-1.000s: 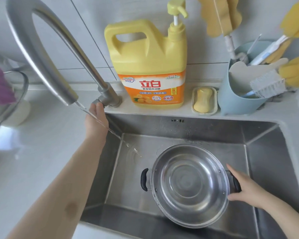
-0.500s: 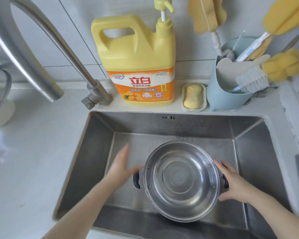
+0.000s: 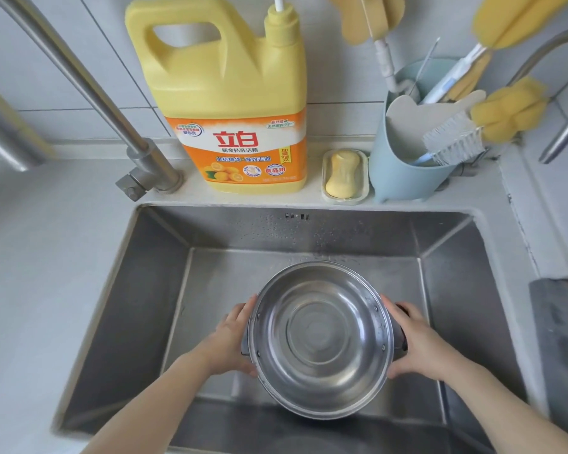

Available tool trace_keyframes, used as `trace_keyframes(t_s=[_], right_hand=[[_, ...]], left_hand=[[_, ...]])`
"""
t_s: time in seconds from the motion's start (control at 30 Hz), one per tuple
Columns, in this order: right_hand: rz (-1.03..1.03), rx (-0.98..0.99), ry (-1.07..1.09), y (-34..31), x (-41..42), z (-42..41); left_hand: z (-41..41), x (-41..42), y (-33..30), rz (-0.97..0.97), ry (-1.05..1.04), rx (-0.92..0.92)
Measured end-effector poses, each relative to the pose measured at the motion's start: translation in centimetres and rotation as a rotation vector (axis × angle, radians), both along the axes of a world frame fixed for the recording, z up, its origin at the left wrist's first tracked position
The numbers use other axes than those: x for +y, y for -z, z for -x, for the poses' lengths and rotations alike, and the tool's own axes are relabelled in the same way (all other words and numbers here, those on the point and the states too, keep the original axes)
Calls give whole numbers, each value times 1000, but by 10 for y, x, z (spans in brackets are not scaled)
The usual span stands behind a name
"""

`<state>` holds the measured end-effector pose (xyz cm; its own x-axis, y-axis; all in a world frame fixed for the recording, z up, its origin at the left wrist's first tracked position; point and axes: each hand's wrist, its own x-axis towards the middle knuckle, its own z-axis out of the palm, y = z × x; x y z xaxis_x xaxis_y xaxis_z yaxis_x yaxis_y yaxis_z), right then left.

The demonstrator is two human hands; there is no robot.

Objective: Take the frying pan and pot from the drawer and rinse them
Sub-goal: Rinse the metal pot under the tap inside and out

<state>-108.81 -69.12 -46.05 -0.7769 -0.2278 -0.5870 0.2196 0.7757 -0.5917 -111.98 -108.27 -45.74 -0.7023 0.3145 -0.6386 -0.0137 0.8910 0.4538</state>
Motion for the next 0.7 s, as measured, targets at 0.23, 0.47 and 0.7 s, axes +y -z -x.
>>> trace_keyframes(t_s=[0.23, 0.47, 0.7], right_hand=[[1, 79, 0, -31, -6, 1], [12, 264, -28, -113, -11, 7], [-15, 539, -57, -205, -5, -14]], left_hand=[[1, -1, -33, 60, 29, 111], [-3, -13, -116, 4, -7, 275], [-36, -12, -190, -59, -30, 707]])
